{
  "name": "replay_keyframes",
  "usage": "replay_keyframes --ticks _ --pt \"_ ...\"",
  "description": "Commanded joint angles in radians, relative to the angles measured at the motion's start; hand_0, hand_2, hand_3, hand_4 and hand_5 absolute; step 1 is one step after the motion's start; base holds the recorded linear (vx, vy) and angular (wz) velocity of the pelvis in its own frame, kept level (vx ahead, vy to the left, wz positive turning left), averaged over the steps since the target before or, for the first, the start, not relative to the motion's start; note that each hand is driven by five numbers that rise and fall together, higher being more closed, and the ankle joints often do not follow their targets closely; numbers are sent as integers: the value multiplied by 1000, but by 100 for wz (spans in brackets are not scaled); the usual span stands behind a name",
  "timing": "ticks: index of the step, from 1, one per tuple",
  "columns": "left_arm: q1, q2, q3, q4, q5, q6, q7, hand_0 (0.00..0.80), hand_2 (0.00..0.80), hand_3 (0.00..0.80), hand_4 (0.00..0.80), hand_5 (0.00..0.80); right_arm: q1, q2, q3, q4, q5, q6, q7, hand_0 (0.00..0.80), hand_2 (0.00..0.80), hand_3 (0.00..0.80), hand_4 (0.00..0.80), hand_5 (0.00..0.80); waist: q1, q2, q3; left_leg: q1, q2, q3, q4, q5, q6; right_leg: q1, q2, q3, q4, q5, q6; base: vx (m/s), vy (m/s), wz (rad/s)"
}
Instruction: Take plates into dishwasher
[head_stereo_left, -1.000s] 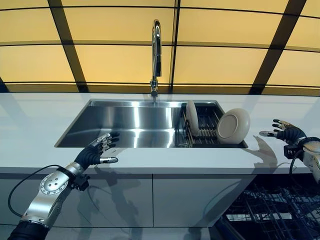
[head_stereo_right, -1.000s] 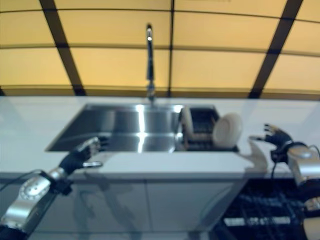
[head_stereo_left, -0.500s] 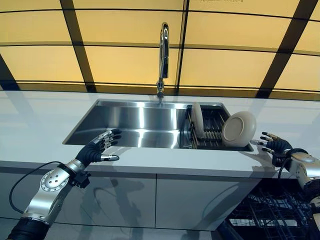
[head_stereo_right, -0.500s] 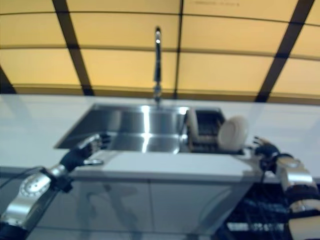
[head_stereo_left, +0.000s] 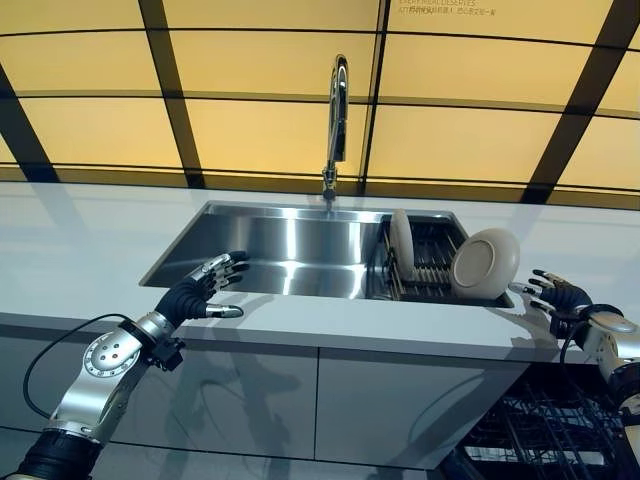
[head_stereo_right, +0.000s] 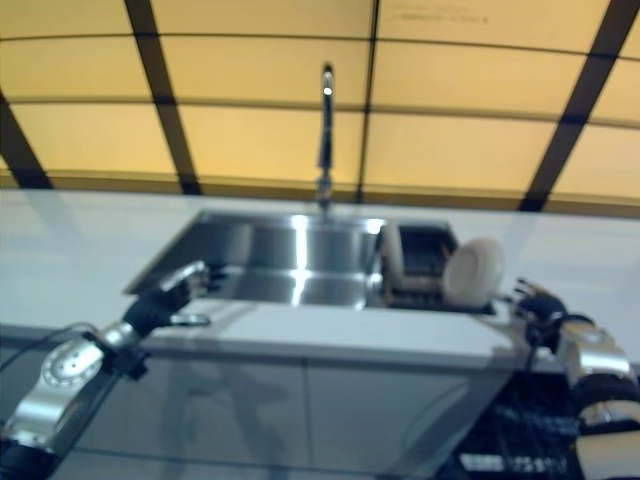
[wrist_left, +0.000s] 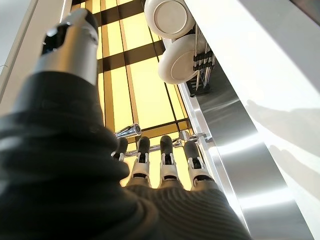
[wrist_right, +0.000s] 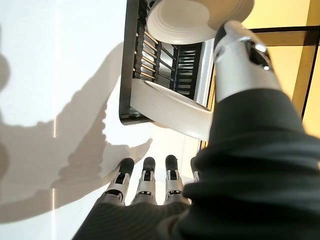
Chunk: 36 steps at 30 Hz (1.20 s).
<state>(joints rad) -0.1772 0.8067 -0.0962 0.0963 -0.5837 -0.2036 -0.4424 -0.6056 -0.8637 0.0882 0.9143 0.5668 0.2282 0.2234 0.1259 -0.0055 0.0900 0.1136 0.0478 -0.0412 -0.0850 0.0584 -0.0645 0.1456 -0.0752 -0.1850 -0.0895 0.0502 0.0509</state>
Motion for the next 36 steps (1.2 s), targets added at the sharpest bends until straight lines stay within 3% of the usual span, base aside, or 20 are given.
replay_keyframes --ticks 1,25,36 --pt "-94 52 -19 -52 -60 -35 -10 0 0 0 0 0 -71 -1 52 34 35 -7 -1 0 0 0 0 0 25 -12 -27 -14 -8 -17 -2 -14 8 16 -56 -13 5 9 44 36 -13 0" --pt "-77 46 -42 -72 -65 -37 -26 0 0 0 0 0 -165 -4 92 14 37 14 -18 0 0 0 0 0 50 2 13 -26 -6 -56 -2 -1 4 20 -61 -35 7 4 34 30 -2 2" --pt "-57 28 -52 -83 -53 -26 -18 0 0 0 0 0 -216 -2 139 2 4 77 -18 0 0 0 0 0 65 -1 25 -21 -7 -74 -2 2 5 29 -63 -46 15 -3 29 69 12 3"
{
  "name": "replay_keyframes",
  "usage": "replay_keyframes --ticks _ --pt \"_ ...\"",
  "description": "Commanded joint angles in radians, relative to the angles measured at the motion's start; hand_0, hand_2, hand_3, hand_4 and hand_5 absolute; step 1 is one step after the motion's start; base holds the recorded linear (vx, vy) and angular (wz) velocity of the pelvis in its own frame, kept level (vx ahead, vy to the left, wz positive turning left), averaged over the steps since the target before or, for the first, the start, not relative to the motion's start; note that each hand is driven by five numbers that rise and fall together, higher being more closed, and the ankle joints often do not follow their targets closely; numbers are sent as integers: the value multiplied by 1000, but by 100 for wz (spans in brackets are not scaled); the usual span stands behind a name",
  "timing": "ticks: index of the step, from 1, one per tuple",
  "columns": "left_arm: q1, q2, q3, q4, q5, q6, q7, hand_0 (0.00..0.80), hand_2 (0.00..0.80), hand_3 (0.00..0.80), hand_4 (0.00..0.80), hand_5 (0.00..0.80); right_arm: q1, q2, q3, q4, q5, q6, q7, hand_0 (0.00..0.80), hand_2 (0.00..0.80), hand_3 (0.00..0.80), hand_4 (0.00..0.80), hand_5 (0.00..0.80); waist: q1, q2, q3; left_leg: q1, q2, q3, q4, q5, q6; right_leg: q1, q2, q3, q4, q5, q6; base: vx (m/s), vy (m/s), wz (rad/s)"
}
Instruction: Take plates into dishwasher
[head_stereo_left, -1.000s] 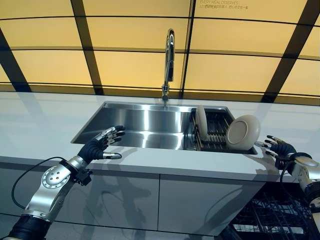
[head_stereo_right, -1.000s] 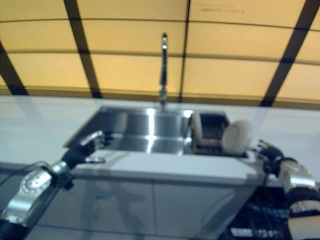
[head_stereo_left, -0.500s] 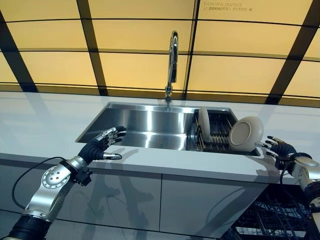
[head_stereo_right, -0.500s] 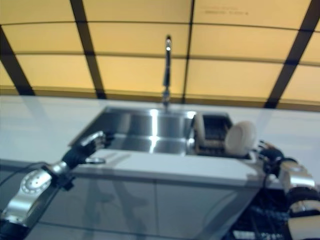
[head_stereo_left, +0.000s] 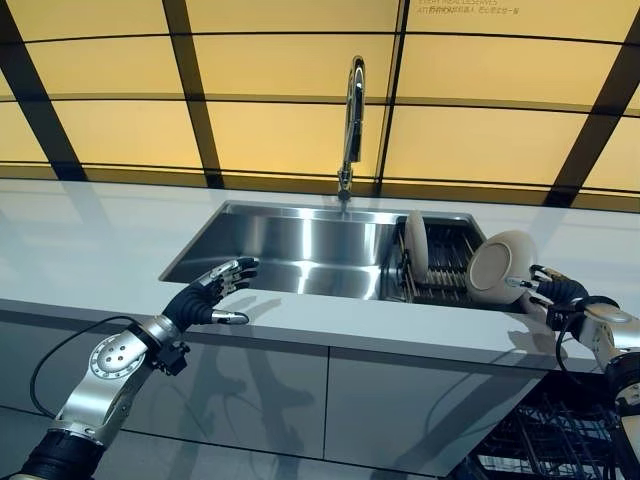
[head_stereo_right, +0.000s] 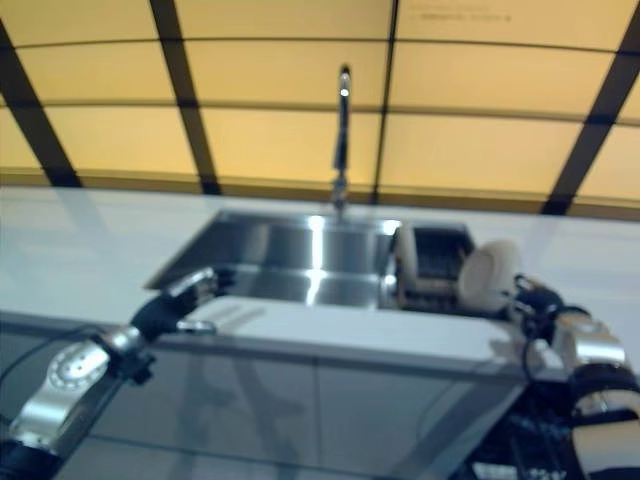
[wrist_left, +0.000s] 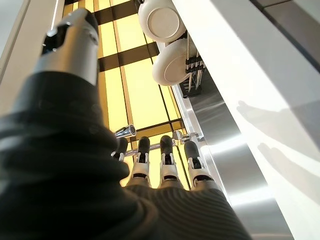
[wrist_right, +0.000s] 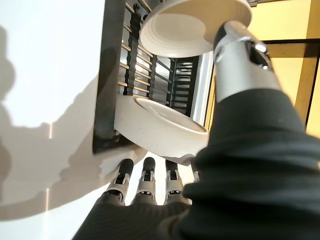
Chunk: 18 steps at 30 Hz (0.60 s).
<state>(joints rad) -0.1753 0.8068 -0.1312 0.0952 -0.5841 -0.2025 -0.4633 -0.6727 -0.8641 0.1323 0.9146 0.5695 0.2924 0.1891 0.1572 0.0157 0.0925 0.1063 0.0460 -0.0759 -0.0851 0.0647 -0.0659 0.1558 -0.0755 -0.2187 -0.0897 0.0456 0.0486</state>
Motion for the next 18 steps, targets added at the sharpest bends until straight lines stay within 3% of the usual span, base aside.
replay_keyframes --ticks 1,15,16,17,18 --pt "-58 29 -18 -82 -54 -29 2 0 0 0 0 0 -153 -1 97 4 -1 16 17 0 0 0 0 0 35 -21 24 -14 -5 -41 -2 -4 7 19 -63 -14 16 2 30 73 -1 10" --pt "-75 48 -25 -90 -82 -80 -4 0 0 0 0 0 -231 1 142 57 -11 44 -5 0 0 0 0 0 65 4 94 -65 -9 -83 -2 15 5 -19 -68 -38 25 0 25 -20 -3 10" --pt "-78 52 -31 -89 -90 -96 2 0 0 0 0 0 -245 -5 151 69 -16 31 -24 424 424 424 424 424 66 9 107 -75 -10 -85 -2 19 5 -29 -68 -39 29 0 24 -114 3 11" --pt "-79 53 -32 -89 -92 -98 3 0 0 0 0 0 -247 -6 153 70 -18 29 -27 424 424 424 424 424 66 10 109 -76 -10 -86 -2 19 5 -30 -69 -39 29 0 24 -132 6 6" --pt "-83 55 -31 -95 -97 -104 6 0 0 0 0 0 -263 -10 160 78 -41 22 -44 800 800 800 800 800 68 13 119 -84 -10 -89 -2 21 5 -39 -69 -40 32 0 23 -70 1 3"
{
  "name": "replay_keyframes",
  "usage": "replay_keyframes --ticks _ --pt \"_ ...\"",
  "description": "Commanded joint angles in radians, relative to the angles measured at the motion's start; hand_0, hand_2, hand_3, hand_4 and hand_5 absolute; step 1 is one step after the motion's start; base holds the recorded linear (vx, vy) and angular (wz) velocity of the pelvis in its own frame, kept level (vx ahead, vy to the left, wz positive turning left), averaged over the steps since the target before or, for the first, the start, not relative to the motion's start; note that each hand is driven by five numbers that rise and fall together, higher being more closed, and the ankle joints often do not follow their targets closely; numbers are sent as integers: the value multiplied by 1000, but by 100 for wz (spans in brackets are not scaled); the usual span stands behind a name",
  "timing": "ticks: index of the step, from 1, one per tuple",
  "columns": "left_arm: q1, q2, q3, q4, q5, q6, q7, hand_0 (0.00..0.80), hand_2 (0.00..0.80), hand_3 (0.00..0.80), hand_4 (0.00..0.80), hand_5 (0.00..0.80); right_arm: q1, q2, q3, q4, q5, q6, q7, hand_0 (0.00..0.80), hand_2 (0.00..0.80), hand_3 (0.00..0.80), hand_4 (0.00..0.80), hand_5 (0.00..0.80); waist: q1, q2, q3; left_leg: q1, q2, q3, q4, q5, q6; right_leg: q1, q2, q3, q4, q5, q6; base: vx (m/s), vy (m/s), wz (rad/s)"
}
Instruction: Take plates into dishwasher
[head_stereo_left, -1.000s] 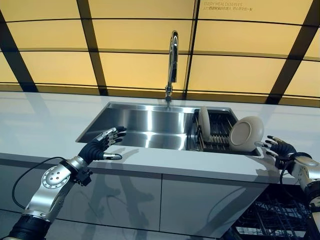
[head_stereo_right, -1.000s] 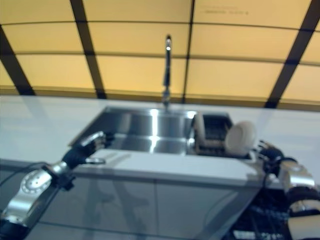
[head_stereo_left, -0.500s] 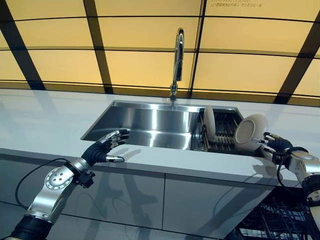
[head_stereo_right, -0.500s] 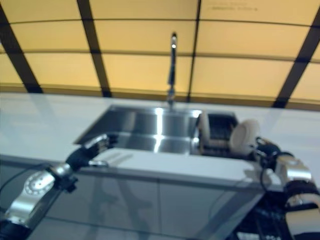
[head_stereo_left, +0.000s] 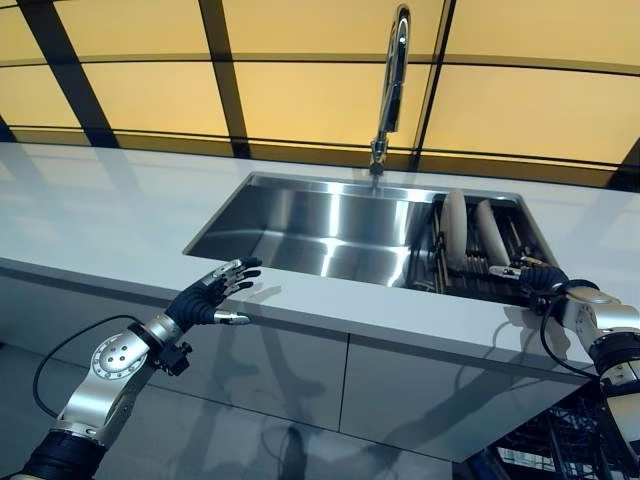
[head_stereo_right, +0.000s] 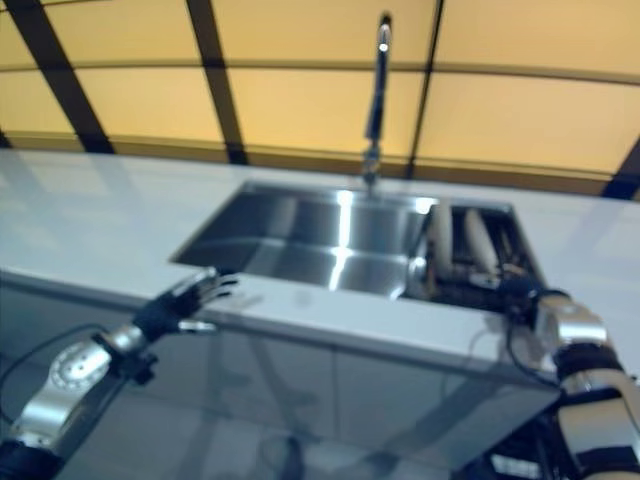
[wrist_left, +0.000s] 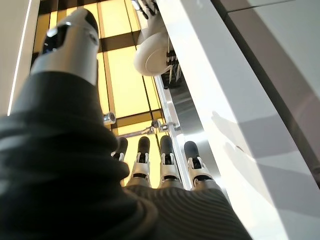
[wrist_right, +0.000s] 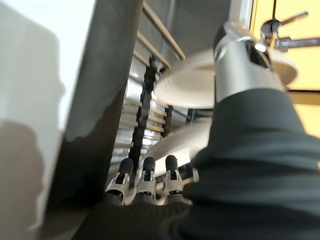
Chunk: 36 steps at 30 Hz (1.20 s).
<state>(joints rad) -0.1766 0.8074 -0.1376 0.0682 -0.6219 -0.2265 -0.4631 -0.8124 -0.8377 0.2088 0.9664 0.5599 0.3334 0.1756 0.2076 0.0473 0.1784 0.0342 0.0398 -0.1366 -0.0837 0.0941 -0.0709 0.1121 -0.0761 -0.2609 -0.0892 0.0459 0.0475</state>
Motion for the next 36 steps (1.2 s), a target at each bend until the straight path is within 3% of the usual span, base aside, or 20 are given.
replay_keyframes --ticks 1,13,25,26,27,28,36 --pt "-82 54 -24 -67 -59 -81 6 0 0 0 0 0 -125 -36 85 27 -32 -19 -31 800 800 800 800 800 17 -18 34 -13 -4 -28 -4 -8 10 4 -69 2 32 0 24 -92 0 7" --pt "-78 35 -38 -70 -42 -76 19 0 0 0 0 0 -147 -48 132 -20 -109 -39 -112 800 800 800 800 800 5 -30 29 -3 -2 -15 -4 -7 11 2 -66 16 38 4 23 -12 -1 2" --pt "-20 9 -33 -28 -15 -70 30 0 0 0 0 0 -105 -65 168 -149 -220 -73 -65 800 800 800 800 800 -14 -46 -9 27 -2 14 -4 -16 12 25 -64 36 28 9 27 -1 6 -1" --pt "-10 7 -27 -25 -8 -67 32 0 0 0 0 0 -91 -69 168 -170 -233 -75 -77 511 511 511 511 511 -16 -48 -13 30 -3 17 -4 -17 12 29 -63 39 26 10 28 0 22 -3" --pt "-6 6 -25 -26 -2 -65 34 0 0 0 0 0 -84 -69 167 -180 -241 -76 -82 511 511 511 511 511 -17 -48 -14 32 -3 18 -4 -18 13 30 -63 39 26 10 28 -7 23 -3" --pt "11 6 -17 -26 22 -62 43 0 0 0 0 0 -66 -76 165 -211 -245 -76 -98 0 0 0 0 0 -20 -51 -18 37 -2 22 -4 -19 13 35 -63 42 24 10 29 -13 22 -4" --pt "64 5 29 25 132 23 181 0 0 0 0 0 25 -90 103 -355 -253 -110 -143 0 0 0 0 0 -39 -65 -31 59 -10 45 -4 -25 23 38 -71 59 30 21 39 -51 48 -6"
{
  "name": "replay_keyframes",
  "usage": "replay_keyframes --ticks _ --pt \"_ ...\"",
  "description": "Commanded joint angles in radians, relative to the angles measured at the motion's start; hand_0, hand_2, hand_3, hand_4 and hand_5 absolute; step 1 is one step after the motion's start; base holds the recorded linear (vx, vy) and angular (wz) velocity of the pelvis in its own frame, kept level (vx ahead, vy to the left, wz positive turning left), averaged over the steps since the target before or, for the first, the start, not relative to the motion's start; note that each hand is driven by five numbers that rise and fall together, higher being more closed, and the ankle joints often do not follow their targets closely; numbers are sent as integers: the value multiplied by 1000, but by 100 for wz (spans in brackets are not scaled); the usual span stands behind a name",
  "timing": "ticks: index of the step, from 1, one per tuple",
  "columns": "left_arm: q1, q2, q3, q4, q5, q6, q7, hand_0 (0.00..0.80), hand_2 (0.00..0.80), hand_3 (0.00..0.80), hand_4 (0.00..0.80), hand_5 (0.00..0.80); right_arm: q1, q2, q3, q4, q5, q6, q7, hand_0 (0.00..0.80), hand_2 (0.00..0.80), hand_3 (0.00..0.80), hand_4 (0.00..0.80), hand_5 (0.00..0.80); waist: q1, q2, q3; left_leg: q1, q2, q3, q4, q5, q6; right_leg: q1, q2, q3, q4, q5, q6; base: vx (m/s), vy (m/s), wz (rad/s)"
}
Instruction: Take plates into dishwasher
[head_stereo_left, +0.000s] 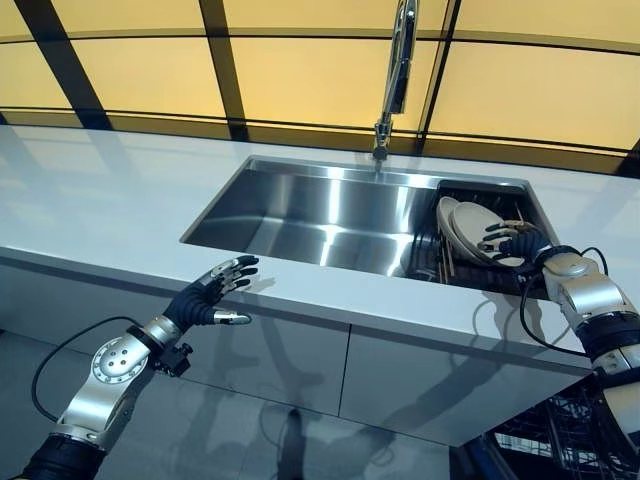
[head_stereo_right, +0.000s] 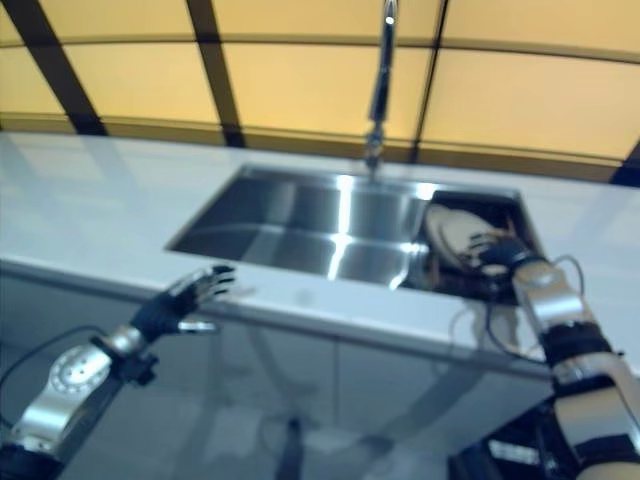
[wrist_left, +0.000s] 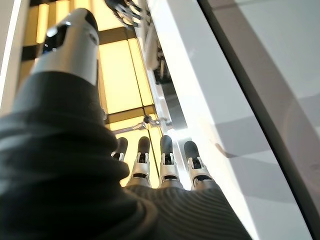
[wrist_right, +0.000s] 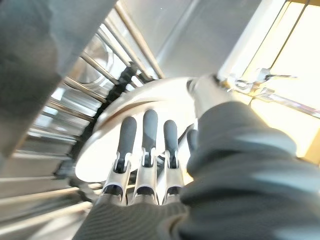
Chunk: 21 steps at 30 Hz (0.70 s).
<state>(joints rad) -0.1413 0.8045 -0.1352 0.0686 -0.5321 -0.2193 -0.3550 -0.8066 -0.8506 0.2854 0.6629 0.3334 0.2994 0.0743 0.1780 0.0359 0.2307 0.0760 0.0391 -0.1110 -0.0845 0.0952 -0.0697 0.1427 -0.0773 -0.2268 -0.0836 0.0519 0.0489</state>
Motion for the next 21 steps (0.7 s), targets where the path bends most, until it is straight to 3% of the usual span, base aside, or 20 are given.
replay_keyframes --ticks 1,3,9,13,21 --pt "30 5 28 26 53 24 80 0 0 0 0 0 26 -75 23 -60 -29 -77 -49 0 0 0 0 0 -10 -54 -84 18 -10 22 -3 -28 23 5 -71 27 27 15 39 -38 85 -8" --pt "48 2 36 39 129 33 118 0 0 0 0 0 70 -69 -6 -130 -43 -66 -85 0 0 0 0 0 -18 -55 -79 26 -12 35 -3 -31 32 3 -77 41 42 15 45 -46 98 -8" --pt "70 4 98 25 122 86 184 0 0 0 0 0 258 -11 -125 -336 -118 -63 -172 0 0 0 0 0 -52 -64 -72 49 -21 57 -3 -49 52 8 -83 76 44 22 61 -45 86 -16" --pt "93 -9 133 17 137 124 205 0 0 0 0 0 361 -7 -190 -445 -157 -44 -146 0 0 0 0 0 -72 -73 -76 52 -24 76 -3 -54 60 0 -86 94 40 34 72 -53 42 -12" --pt "59 5 143 47 122 111 234 0 0 0 0 0 349 -92 -215 -426 -157 -51 -109 0 0 0 0 0 -94 -93 -84 58 -27 105 -3 -71 64 -14 -92 118 41 42 93 -42 41 -18"
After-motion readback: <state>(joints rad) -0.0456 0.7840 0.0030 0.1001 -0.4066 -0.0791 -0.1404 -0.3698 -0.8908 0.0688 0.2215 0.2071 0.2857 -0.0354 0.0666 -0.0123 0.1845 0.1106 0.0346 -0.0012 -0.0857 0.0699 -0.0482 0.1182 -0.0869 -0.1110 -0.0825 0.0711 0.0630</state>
